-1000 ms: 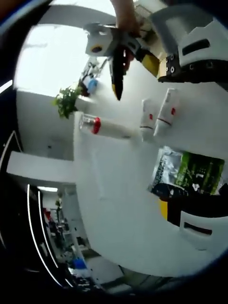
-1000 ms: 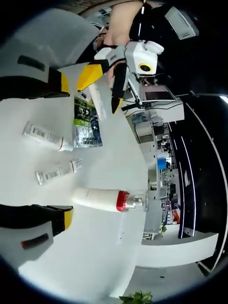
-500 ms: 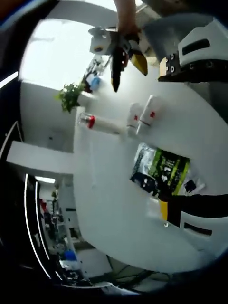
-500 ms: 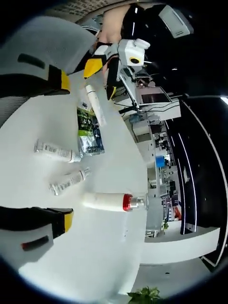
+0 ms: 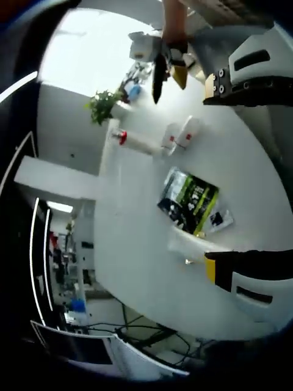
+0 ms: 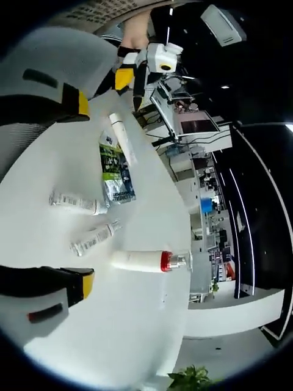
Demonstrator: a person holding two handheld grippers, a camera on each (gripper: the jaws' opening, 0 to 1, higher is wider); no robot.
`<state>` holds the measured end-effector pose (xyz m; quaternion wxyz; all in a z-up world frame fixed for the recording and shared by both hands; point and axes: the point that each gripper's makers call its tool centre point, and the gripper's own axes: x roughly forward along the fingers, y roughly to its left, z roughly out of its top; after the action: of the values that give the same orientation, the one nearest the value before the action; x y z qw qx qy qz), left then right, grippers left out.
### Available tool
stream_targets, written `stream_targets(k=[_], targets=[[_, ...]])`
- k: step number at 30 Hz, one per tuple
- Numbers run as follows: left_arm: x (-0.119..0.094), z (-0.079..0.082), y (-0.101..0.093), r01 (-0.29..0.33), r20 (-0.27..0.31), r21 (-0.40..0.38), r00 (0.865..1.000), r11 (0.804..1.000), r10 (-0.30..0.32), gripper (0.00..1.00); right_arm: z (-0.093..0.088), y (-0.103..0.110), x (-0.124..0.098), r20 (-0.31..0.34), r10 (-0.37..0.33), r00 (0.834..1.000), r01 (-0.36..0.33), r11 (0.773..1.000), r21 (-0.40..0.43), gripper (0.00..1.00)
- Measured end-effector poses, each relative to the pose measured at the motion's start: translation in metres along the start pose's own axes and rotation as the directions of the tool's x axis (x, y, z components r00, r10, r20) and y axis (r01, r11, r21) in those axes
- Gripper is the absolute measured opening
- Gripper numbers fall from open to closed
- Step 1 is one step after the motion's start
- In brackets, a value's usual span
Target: Arrange the skincare products in the storage area until every visible bottle or jar stands upright without overlapping.
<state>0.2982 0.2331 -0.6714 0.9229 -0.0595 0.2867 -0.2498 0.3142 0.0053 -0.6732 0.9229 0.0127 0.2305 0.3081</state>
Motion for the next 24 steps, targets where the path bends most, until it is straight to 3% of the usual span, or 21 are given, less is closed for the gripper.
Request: stream_targets(k=[4, 8, 24], targets=[[0.0, 0.006, 0.002, -0.01, 0.015, 0.005, 1.0, 1.0, 0.01, 0.97, 0.005, 0.003, -0.005, 0.01, -0.009, 1.0, 0.009, 1.0, -0.008, 0.98], [-0.002, 0.004, 0.004, -0.012, -0.003, 0.02, 1.0, 1.0, 0.012, 0.97, 0.01, 0.003, -0.009, 0.033, -0.02, 0.999, 0.02, 1.0, -0.004, 0.98], [0.005, 0.001, 0.032, -0.043, -0.076, 0.049, 0.996, 0.998, 0.047, 0.96, 0.004, -0.002, -0.007, 0.017, -0.042, 0.999, 0.042, 0.999, -0.002, 0.95]])
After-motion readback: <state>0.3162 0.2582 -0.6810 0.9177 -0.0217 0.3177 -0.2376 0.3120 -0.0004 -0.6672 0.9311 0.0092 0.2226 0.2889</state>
